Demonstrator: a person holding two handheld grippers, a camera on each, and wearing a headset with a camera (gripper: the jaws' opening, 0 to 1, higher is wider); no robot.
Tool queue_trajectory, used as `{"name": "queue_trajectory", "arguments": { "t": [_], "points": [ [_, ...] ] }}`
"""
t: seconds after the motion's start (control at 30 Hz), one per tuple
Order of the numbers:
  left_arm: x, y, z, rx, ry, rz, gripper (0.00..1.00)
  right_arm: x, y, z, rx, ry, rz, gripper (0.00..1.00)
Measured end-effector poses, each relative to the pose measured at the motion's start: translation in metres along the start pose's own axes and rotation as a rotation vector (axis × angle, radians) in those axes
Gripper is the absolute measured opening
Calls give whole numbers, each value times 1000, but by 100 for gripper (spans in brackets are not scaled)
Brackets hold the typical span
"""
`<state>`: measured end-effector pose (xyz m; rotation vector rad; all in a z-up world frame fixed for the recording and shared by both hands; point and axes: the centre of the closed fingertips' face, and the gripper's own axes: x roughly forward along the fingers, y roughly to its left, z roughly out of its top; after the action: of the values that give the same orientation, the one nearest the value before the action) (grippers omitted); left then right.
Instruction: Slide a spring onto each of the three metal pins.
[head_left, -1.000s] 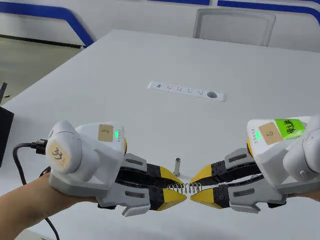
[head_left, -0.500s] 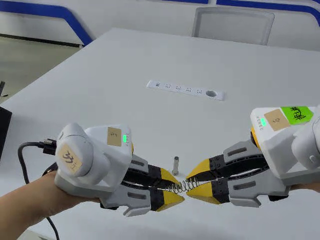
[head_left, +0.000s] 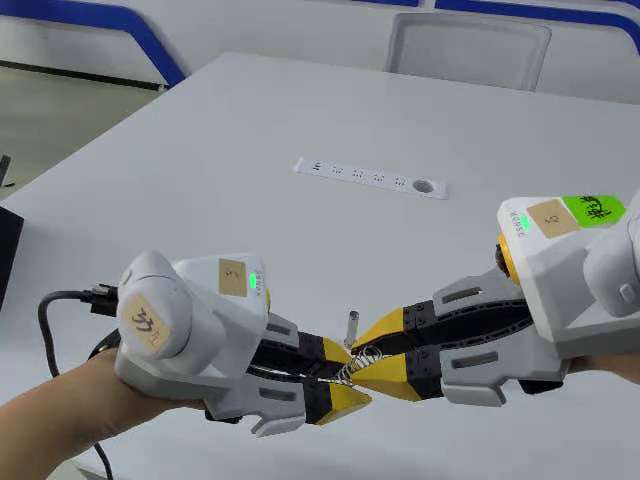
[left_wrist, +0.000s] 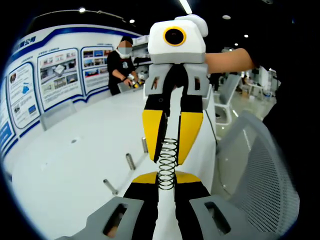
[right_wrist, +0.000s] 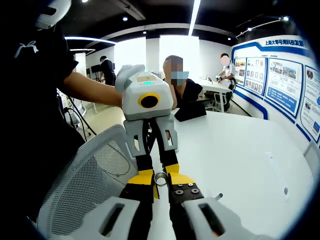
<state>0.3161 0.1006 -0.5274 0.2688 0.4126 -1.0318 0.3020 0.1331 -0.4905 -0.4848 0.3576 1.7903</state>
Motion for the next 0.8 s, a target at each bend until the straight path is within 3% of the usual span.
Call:
{"name": "queue_trajectory", "arguments": {
  "t": [0.43, 0.53, 0.67, 0.8],
  "points": [
    [2, -4, -3, -37, -12, -28, 10, 4, 5, 3, 0, 6, 15, 11],
    [2, -6, -5, -98, -20, -48, 11, 5, 5, 2, 7, 10, 20, 11],
    [-2, -1, -5, -107, -41, -27, 12, 5, 4, 4, 5, 13, 16, 11],
    [-9, 10, -15, -120, -9, 7, 13, 3, -5, 8, 6, 7, 3, 11]
  ]
}}
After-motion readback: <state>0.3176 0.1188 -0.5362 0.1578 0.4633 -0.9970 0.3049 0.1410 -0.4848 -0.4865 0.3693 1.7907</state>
